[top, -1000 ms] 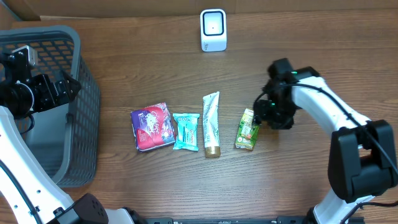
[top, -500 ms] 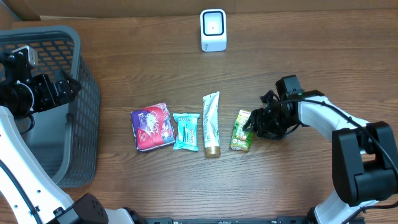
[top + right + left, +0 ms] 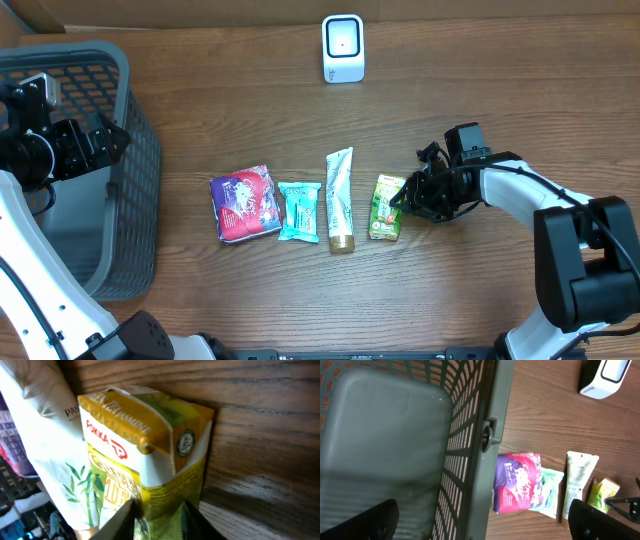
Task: Scan the item barcode
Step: 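Adjust the right gripper around the green tea carton and grasp it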
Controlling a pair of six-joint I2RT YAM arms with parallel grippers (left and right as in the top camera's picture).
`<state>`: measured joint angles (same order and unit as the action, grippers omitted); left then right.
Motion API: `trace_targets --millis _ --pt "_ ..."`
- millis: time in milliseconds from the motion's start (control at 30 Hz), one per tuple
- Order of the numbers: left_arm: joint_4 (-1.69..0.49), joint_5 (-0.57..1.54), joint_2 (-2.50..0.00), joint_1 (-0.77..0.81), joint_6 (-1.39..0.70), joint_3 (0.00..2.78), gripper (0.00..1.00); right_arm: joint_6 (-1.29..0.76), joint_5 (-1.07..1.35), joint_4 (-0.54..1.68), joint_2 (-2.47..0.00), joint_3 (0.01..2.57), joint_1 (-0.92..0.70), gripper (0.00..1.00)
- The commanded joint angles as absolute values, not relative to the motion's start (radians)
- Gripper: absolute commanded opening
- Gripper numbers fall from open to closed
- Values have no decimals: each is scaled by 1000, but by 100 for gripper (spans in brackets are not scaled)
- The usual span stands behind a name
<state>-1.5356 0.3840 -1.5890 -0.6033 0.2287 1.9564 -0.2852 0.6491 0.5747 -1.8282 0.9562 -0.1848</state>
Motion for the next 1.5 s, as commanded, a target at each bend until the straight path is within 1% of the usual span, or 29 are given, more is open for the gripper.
trace_targets --millis 0,167,233,300,433,467,600,800,867,1000,1033,1100,1167,1200,1267,1300,1367,1467 --pt "-1536 381 -1595 -601 232 1958 100 -281 587 553 -1841 979 -167 26" --pt "-1536 381 -1595 -601 232 1958 100 -205 597 530 -1841 1000 -166 28" --pt "-1536 381 -1595 -601 232 1958 100 -180 593 539 -1841 1001 -166 33" --pt "-1536 381 -1595 -601 232 1958 100 -154 574 557 -1841 1002 -166 41" --pt "-1536 381 -1595 -601 232 1958 99 -151 471 602 -1841 1008 -166 64" --pt "-1536 382 -1595 -601 232 1958 100 -151 468 607 -1841 1008 -166 66" --pt "-1536 381 -1595 -601 232 1958 100 -161 472 614 -1842 997 -199 67" --pt "-1536 381 -1595 -601 232 1958 99 -278 427 547 -1842 916 -285 66" --pt "-1536 381 -1595 -601 232 1958 100 -313 426 513 -1842 890 -304 64" --pt "-1536 381 -1595 -601 232 1958 100 -352 421 467 -1842 859 -331 51" --pt "-1536 381 -1595 -601 232 1958 100 -360 409 464 -1842 857 -333 47" --pt "-1536 381 -1595 -601 232 1958 100 -371 385 465 -1842 857 -333 34" --pt "-1536 381 -1595 -601 232 1958 100 -371 382 464 -1842 857 -329 24" --pt "-1536 381 -1595 -601 232 1958 100 -371 382 464 -1842 858 -324 21" --pt "-1536 381 -1595 -601 232 1958 100 -370 385 465 -1842 860 -311 10" --pt "-1536 381 -1595 -601 232 1958 100 -365 397 466 -1842 861 -304 7" --pt "-1536 381 -1595 -601 232 1958 99 -347 433 482 -1842 873 -283 4" --pt "-1536 381 -1595 -601 232 1958 100 -314 503 537 -1840 910 -249 4"
